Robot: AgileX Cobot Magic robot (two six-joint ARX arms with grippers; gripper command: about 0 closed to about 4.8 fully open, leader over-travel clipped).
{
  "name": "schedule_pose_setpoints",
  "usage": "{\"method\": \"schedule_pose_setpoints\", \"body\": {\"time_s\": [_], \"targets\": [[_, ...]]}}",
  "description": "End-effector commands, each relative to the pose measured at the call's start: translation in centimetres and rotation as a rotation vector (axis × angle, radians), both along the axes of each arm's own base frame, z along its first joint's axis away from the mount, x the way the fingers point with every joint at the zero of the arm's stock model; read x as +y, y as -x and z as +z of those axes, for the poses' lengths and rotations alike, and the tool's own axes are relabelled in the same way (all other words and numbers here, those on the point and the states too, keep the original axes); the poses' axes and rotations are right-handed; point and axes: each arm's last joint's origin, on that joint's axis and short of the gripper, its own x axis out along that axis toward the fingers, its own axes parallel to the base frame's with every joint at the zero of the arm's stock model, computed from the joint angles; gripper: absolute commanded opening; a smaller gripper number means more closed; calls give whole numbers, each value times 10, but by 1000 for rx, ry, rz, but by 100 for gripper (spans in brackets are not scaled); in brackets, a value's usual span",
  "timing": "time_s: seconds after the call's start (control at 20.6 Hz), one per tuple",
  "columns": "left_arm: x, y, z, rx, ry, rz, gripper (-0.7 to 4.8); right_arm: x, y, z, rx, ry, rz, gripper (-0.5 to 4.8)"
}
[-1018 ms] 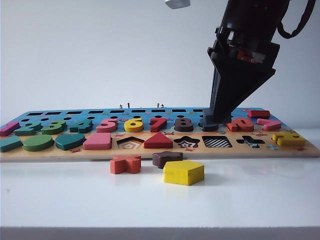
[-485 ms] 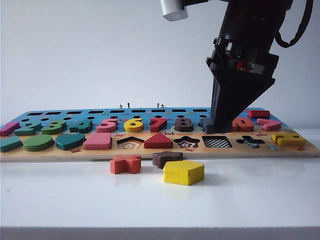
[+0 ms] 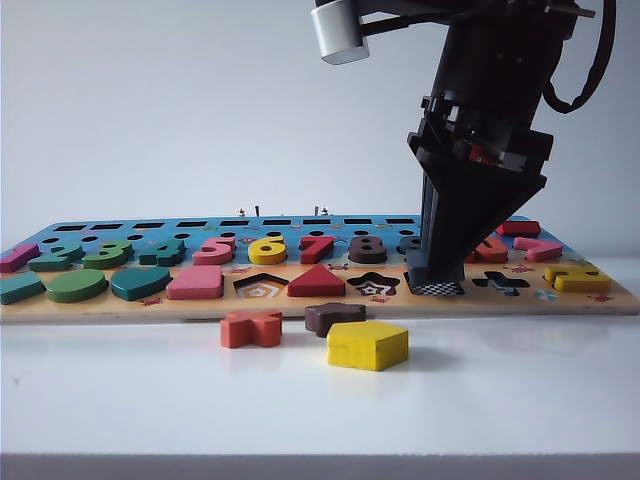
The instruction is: Insert the cube into the slot.
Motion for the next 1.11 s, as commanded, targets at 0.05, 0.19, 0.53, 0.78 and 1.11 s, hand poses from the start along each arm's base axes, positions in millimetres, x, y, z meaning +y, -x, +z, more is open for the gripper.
{"method": "schedule_pose_setpoints", "body": {"time_s": [0.05,0.19,0.53,0.78,1.11], "targets": [[0,0,3,-23,10,-8,17,2,-1,1,-17,-7,11,98],[0,0,3,-23,10,-8,17,2,-2,0,-26,3,7,98],[0,0,3,-23,10,-8,17,3,-3,1,-47,5,4,94],[0,0,3,-23,10,-8,17,2,-3,0,-44,7,5,91],[0,0,3,-23,10,-8,17,2,-3,0,-38,13,6,89]]}}
